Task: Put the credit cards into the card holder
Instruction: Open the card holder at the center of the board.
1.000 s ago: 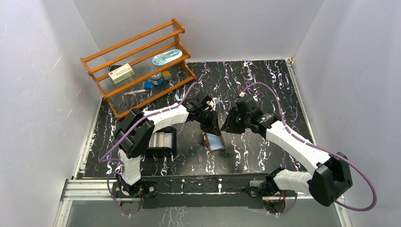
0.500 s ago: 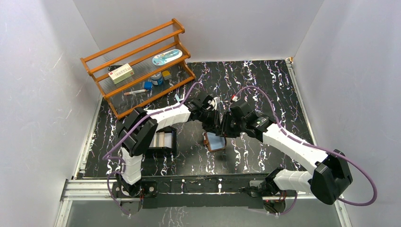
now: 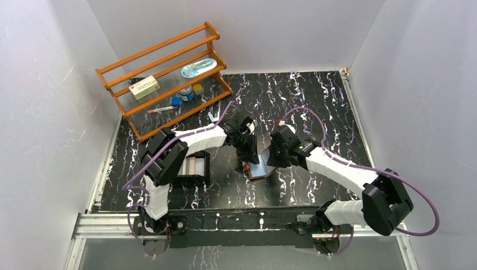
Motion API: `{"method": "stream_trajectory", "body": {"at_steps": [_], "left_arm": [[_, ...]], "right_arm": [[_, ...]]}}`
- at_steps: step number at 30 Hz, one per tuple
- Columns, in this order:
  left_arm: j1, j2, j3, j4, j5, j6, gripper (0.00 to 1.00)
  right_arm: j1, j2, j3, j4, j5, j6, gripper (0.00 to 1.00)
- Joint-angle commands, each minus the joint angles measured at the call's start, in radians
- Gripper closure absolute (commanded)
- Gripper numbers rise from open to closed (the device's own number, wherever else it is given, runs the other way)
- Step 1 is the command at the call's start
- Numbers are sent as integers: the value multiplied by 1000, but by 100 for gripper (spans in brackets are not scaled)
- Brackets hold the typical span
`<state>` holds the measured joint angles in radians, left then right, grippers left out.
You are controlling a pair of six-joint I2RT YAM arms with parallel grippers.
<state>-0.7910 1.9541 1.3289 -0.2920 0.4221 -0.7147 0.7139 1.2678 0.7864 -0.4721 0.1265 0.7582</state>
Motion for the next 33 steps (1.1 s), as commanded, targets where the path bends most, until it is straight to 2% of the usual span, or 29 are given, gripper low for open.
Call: {"method": "stream_trajectory", "body": {"at_steps": [1,7,16,22,26,33], "left_arm": [[2,-82,-64,-93,-73,13,85],[3,-105,-147,-121,-146,27,85],[4,-95,-173,-130,-250,33,87],[7,-69,-117,-116,-257,78,87],[7,-65,-92,-104,-241,94,86],[7,-70,-131,-59,-215,93,86]], "right_arm": [[0,-1,-33,19,84,-28,69],[-3,52,-96,93,84,-9,72],[-13,86,-207,193,30,48,72],[-12,20,-103,129,-50,40,70],[-10,-25,-50,168,-111,48,69],[-11,85,3,238,-87,62,66]]}}
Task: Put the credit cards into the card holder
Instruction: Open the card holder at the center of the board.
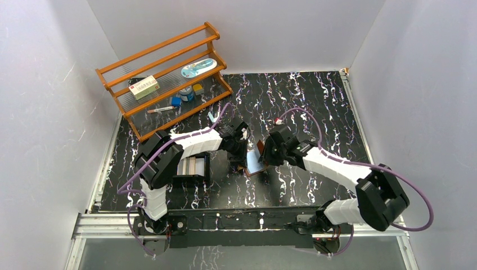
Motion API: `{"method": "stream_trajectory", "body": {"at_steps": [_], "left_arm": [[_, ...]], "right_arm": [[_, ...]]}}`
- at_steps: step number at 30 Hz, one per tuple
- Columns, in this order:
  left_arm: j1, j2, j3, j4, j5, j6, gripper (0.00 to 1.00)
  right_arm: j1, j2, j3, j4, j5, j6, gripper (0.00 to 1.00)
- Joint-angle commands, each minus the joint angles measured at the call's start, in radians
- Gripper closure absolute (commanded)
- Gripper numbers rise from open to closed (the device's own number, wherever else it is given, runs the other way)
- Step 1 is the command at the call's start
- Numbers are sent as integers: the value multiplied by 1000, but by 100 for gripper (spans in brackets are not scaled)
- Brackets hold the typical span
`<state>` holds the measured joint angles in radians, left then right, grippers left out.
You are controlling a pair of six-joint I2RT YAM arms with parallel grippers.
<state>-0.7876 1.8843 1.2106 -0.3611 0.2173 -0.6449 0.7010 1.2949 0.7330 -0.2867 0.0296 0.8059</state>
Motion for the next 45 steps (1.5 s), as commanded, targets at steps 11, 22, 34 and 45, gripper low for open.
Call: {"method": "stream_trajectory", "body": {"at_steps": [11,22,34,45], "left_arm": [[7,10,-30,11,-33,36,86],[10,-3,-76,33,-39,31,86],[59,-19,-69,31,-23,57,86],[64,4,-61,36,8,70,86]], "right_arm": [[1,185,113,-57,248,-12,66],[-39,246,139,-95,344,-90,64],[-54,233,8,-85,261,-48,100],[-37,55,-165,-101,119,132,75]]}}
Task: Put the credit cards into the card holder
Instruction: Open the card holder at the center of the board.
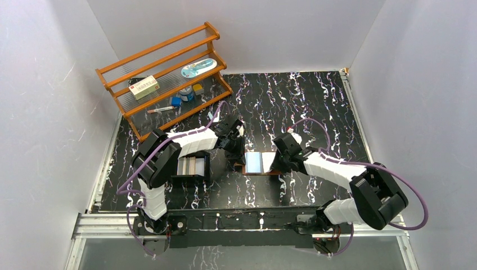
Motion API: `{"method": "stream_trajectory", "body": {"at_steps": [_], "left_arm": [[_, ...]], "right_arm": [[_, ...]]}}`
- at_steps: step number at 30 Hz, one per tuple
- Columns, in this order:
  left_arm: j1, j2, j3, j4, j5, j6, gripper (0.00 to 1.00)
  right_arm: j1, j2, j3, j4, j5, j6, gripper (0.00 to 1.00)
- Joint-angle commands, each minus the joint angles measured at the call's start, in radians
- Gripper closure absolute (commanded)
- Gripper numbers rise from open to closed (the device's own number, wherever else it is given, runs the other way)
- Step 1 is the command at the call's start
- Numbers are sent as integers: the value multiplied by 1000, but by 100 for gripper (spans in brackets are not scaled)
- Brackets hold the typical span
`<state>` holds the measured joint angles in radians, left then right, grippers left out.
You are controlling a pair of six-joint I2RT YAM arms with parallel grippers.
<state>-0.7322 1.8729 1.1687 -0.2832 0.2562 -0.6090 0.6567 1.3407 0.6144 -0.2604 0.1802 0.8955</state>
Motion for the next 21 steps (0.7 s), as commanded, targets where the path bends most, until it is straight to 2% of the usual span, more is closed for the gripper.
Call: {"method": "stream_trajectory", "body": {"at_steps": [1,12,17,21], "left_arm": [[10,16,-20,-42,-27,35,86],[10,2,-8,-36,-5,51,86],[10,5,-4,-37,10,45,85],[10,-3,-6,-36,8,45,85]], "right_arm": [[8,17,-23,-150,-23,34,73],[8,-66,219,-377,-25,-34,61],[11,-100,299,-395,-82,-39,59],[39,-102,358,-339,-133,-27,59]]}}
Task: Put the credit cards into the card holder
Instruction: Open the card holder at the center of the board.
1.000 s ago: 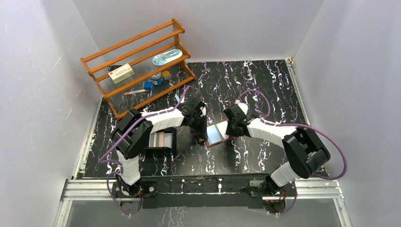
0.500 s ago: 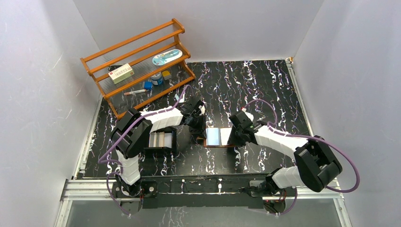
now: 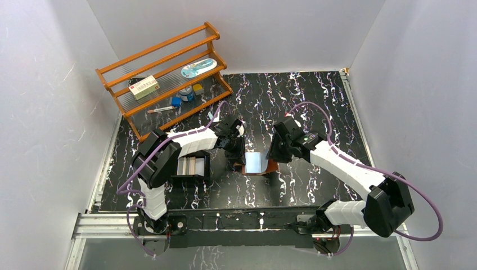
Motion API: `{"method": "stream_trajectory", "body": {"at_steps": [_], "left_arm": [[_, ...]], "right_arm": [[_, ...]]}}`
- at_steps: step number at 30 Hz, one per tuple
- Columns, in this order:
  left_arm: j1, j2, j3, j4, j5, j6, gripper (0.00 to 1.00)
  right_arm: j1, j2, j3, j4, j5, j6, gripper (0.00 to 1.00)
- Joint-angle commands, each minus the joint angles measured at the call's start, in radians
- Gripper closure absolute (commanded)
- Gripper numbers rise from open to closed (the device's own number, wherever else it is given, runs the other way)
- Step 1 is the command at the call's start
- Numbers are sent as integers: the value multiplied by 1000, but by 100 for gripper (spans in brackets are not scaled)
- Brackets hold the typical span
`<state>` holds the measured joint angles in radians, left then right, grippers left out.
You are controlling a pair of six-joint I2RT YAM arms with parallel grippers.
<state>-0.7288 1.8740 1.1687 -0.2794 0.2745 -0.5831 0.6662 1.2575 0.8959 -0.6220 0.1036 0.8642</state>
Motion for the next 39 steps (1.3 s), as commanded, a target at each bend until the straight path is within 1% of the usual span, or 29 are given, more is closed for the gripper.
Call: {"method": "stream_trajectory", "body": {"at_steps": [1,3,6,10,12,14,19,25,30,34,39], "left_arm": [[6,-6,-6,-40,-11,19,85],[6,-6,-4,-40,-11,17,85],[6,-8,-3,-39,-8,14,85],[6,-12,-4,-40,-11,13,85],[6,-15,-7,-44,-18,13,85],[6,-16,-10,-44,-21,13,85],[6,-33,-24,-36,-39,-2,85],[6,-69,-26,-27,-55,-24,85],[10,-104,-8,-33,-44,-41,83],[26,-138,12,-49,-28,-59,80],[51,-187,42,-127,-61,-75,78]], "right_arm": [[47,-13,86,53,-58,7,59],[84,18,113,88,-56,19,59],[131,92,146,119,-11,19,59],[133,169,142,132,70,1,62],[130,203,134,136,110,-8,63],[124,233,126,139,129,-50,62],[121,260,67,181,169,-64,52],[119,299,42,211,192,-75,44],[119,324,20,237,180,-77,41],[119,348,14,229,195,-73,41],[119,386,16,198,209,-69,42]]}}
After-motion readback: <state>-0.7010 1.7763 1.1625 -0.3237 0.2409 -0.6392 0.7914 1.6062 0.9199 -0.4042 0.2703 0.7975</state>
